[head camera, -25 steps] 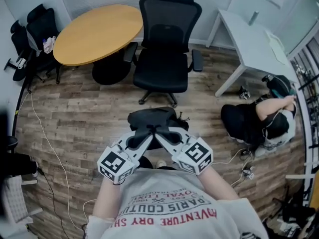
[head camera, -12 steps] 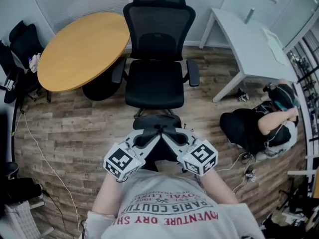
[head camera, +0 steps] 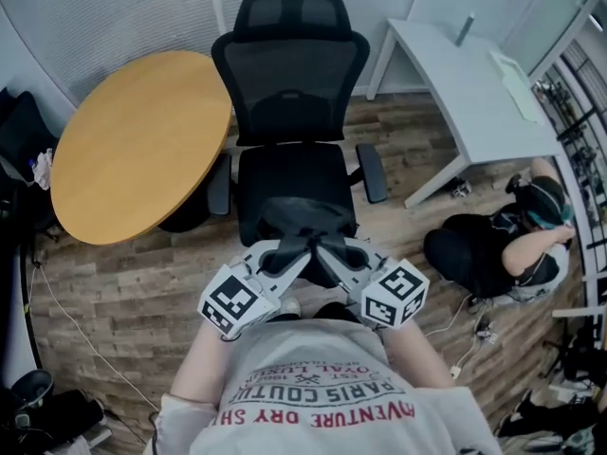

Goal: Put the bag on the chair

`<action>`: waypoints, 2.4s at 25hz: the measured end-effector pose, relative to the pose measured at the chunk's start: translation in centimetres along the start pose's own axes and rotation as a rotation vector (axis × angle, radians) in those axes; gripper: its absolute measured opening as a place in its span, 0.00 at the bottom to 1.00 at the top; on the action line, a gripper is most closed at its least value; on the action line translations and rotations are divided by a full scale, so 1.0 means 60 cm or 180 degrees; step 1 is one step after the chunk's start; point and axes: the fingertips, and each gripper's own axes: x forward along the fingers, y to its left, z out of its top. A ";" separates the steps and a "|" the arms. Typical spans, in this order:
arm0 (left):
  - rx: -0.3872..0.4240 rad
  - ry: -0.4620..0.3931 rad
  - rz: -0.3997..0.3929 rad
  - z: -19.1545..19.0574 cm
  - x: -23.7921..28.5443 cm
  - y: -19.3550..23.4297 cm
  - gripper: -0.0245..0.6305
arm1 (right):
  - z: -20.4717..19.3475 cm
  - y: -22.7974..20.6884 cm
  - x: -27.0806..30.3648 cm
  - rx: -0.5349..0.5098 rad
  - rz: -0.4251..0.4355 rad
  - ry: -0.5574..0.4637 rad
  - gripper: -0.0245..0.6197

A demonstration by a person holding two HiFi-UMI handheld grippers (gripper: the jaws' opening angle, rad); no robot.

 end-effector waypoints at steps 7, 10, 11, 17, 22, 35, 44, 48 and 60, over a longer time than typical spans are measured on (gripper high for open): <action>-0.0165 -0.0009 0.0234 0.016 0.027 0.158 0.10 | 0.050 -0.082 0.117 -0.0024 -0.0046 0.0060 0.11; -0.0229 -0.0029 0.0342 0.004 0.057 0.192 0.10 | 0.046 -0.123 0.136 -0.0100 0.0039 0.0116 0.11; -0.0250 -0.0026 0.0368 0.001 0.067 0.206 0.10 | 0.047 -0.137 0.146 -0.0121 0.0071 0.0139 0.11; -0.0420 0.0056 0.0517 0.005 0.110 0.324 0.10 | 0.084 -0.222 0.230 -0.0236 0.0306 0.0353 0.11; -0.0560 0.0132 0.0604 -0.001 0.151 0.400 0.10 | 0.097 -0.285 0.276 -0.0240 0.0483 0.0504 0.11; -0.0767 0.0264 0.0725 -0.019 0.244 0.543 0.10 | 0.116 -0.436 0.360 0.0223 0.0511 0.0654 0.11; -0.0813 0.0235 0.0702 -0.014 0.286 0.615 0.10 | 0.134 -0.500 0.393 0.0108 0.0521 0.0656 0.11; -0.1098 0.0126 0.0617 -0.034 0.300 0.632 0.10 | 0.119 -0.527 0.400 0.0074 0.0441 0.0703 0.11; -0.1530 0.0635 0.0230 -0.183 0.357 0.586 0.10 | -0.040 -0.574 0.419 -0.0231 0.0201 0.1323 0.11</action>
